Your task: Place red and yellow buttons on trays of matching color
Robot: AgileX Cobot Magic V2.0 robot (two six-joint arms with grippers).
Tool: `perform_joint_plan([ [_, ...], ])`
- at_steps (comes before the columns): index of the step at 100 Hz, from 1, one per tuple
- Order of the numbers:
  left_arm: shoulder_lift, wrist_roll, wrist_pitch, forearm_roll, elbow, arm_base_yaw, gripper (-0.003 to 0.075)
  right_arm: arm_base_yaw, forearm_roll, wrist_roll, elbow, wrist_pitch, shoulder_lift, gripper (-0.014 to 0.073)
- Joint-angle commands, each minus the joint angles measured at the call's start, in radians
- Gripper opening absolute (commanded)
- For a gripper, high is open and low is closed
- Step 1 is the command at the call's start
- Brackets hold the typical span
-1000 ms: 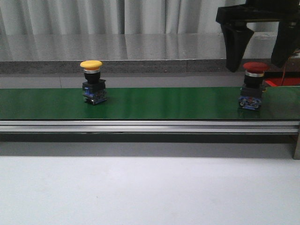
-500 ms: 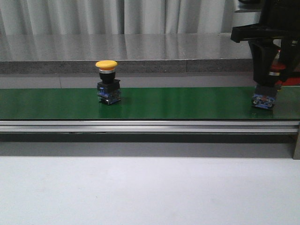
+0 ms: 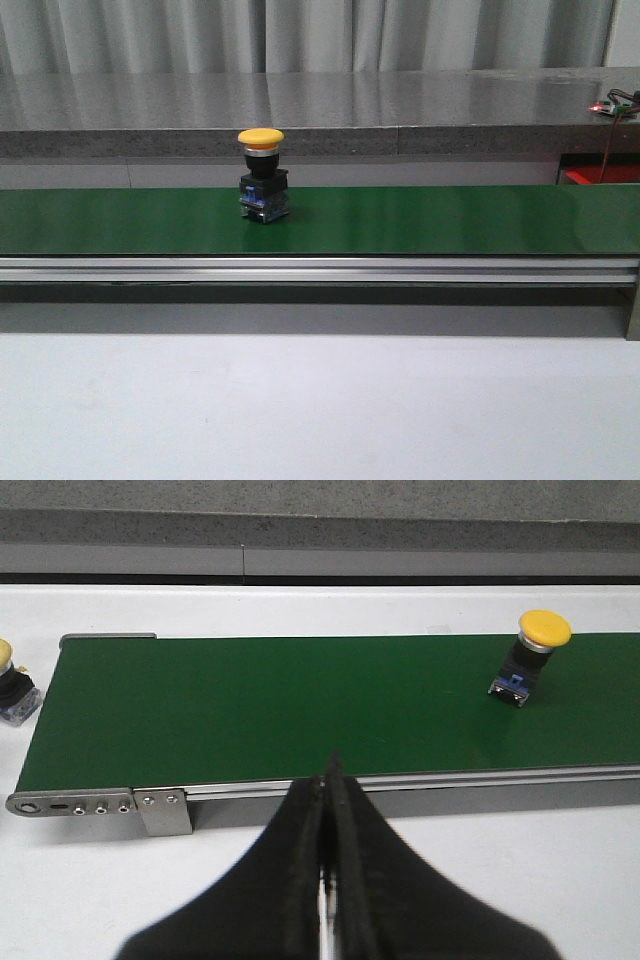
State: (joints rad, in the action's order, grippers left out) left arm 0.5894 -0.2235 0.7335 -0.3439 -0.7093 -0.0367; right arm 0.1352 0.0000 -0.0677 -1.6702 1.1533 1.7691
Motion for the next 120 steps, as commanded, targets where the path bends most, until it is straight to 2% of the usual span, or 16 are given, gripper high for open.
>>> perform_joint_plan([
  [1,0.002,0.000,-0.073,-0.029,-0.030,0.009,-0.0019,0.076,-0.016,0.008,-0.046,-0.053,-0.049,0.0232],
  [18,0.002,0.000,-0.073,-0.029,-0.030,0.009,-0.0019,0.185,-0.006,0.006,-0.046,-0.148,0.013,0.0232],
  [40,0.002,0.000,-0.073,-0.029,-0.030,0.009,-0.0019,0.275,-0.006,0.025,-0.059,-0.192,0.123,0.0232],
  [63,0.002,0.000,-0.073,-0.029,-0.030,0.009,-0.0019,0.289,0.000,0.042,-0.207,-0.154,0.269,0.0232],
  [90,0.002,0.000,-0.073,-0.029,-0.030,0.009,-0.0019,0.289,-0.008,0.049,-0.406,-0.025,0.425,0.0232],
  [107,0.002,0.000,-0.073,-0.029,-0.030,0.009,-0.0019,0.289,-0.032,0.049,-0.444,0.001,0.460,0.0233],
  [114,0.002,0.000,-0.073,-0.029,-0.030,0.009,-0.0019,0.289,-0.035,0.052,-0.444,0.004,0.462,0.0267],
  [120,0.002,0.000,-0.073,-0.029,-0.030,0.009,-0.0020,0.289,-0.036,0.052,-0.444,0.009,0.462,0.0360],
])
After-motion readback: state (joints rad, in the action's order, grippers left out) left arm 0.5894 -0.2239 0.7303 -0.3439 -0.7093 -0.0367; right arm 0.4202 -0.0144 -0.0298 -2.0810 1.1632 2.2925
